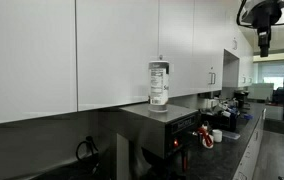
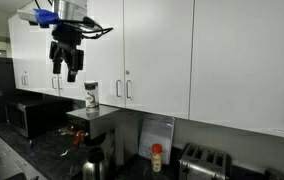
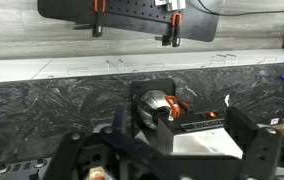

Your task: Open the right cabinet door, take the container and put it in the cabinet, then close the cabinet door

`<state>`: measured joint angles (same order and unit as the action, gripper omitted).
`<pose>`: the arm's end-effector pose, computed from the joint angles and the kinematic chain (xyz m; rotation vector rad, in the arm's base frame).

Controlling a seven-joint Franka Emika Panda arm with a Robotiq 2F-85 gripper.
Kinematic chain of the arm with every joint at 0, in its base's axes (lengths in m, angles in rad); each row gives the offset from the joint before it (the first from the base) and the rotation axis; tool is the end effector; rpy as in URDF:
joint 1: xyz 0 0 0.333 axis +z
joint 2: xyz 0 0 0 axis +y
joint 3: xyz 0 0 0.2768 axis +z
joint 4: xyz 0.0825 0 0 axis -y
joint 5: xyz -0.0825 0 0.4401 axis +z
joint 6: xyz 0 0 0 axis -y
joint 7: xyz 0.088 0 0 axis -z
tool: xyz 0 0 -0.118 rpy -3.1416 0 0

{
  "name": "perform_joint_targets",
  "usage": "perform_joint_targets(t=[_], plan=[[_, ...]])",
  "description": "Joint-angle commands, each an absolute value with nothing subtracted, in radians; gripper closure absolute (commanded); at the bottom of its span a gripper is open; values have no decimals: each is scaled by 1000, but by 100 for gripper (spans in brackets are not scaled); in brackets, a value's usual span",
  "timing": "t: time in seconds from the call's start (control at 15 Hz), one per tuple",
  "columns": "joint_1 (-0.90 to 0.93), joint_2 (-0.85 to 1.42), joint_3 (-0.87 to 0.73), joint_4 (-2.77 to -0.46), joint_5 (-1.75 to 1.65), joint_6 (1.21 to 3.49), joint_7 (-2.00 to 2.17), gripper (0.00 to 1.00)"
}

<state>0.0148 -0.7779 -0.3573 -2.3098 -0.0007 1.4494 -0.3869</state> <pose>0.3618 -0.1456 0.5437 -2.8621 -0.2238 0.0463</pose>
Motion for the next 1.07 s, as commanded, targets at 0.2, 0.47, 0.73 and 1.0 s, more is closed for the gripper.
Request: perform_joint_targets(t=[0.2, 0.47, 0.73, 1.0], plan=[[-14, -769, -339, -2307, 12, 1447, -403, 0], [-14, -769, -339, -2307, 12, 1447, -403, 0], [8, -724, -350, -2311, 9, 1559, -448, 0], [37, -669, -351, -2328, 14, 1697, -539, 0]])
